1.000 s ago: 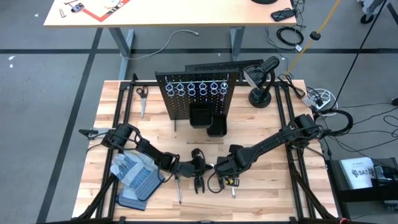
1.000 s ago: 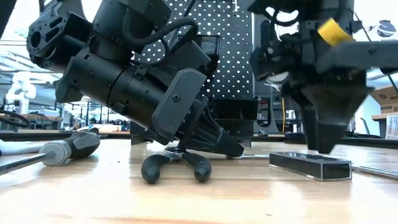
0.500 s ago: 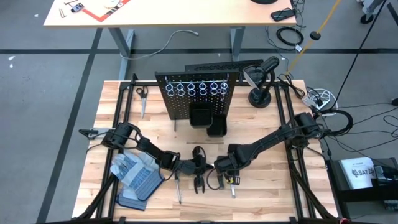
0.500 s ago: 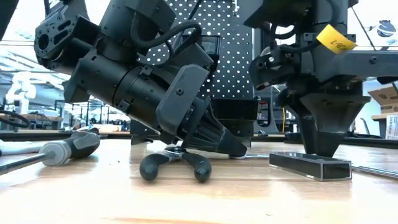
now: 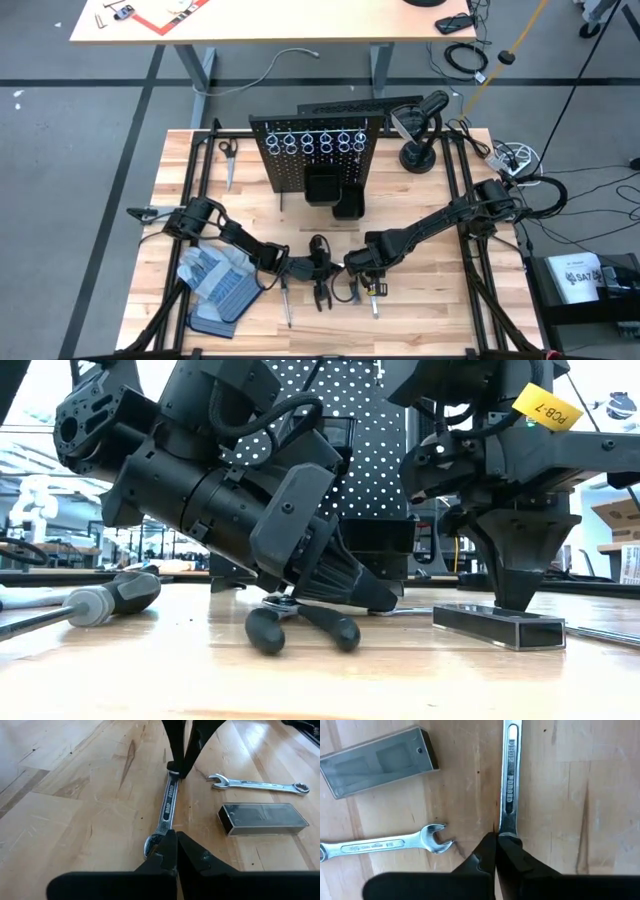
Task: Hang tools onto peg board
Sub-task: Hang the right silver wrench on the black pegboard
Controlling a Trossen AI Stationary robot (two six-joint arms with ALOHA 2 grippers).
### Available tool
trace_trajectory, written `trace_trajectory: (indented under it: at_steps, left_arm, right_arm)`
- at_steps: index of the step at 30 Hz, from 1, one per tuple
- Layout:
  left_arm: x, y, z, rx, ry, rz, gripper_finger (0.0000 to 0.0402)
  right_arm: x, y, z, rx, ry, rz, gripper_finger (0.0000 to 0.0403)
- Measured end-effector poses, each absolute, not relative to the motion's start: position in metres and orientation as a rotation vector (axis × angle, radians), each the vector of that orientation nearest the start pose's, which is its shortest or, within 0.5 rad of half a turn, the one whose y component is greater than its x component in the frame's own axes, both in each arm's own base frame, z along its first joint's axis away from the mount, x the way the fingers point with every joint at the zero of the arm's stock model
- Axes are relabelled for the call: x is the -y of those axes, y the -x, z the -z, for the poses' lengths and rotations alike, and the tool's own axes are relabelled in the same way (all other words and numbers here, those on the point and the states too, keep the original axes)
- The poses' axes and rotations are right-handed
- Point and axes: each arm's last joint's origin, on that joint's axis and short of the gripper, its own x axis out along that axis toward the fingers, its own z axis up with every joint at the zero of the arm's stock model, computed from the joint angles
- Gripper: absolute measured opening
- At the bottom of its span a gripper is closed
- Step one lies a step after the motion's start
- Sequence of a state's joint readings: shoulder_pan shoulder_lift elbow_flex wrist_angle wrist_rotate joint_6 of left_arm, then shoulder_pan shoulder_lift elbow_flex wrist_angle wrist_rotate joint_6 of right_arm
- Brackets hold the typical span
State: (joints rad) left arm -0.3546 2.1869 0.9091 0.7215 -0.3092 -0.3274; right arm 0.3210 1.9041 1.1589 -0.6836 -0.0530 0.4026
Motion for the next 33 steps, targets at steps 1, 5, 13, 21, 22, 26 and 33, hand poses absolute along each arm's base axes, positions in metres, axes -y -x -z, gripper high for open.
trace_trajectory:
  at_steps: [1,5,13,21,22,26,33]
  left_arm:
    - [0.124,-0.361,-0.052,-0.517,0.142,-0.04,0.0001]
    - [0.125,-0.363,-0.056,-0.477,0.158,-0.033,0.002]
    - [0.124,-0.363,-0.073,-0.454,0.123,-0.045,0.0061]
    - [0.123,-0.361,-0.102,-0.44,0.117,-0.05,0.0064]
    - [0.123,-0.361,-0.103,-0.445,0.119,-0.052,0.0065]
    - [0.122,-0.358,-0.104,-0.501,0.109,-0.063,0.0065]
    - [0.117,-0.35,-0.092,-0.608,0.064,-0.172,0.0066]
  right_arm:
    - [-0.11,-0.323,-0.136,-1.454,-0.136,-0.019,0.0]
    - [-0.114,-0.324,-0.142,-1.457,-0.108,-0.012,0.0]
    - [-0.123,-0.33,-0.167,-1.383,-0.055,0.011,0.0001]
    - [-0.126,-0.33,-0.187,-1.304,-0.113,0.036,0.0]
    - [-0.127,-0.331,-0.187,-1.289,-0.121,0.034,0.0]
    - [-0.128,-0.336,-0.188,-1.24,-0.122,0.034,0.0015]
    - [-0.126,-0.336,-0.188,-1.212,-0.073,0.096,0.008]
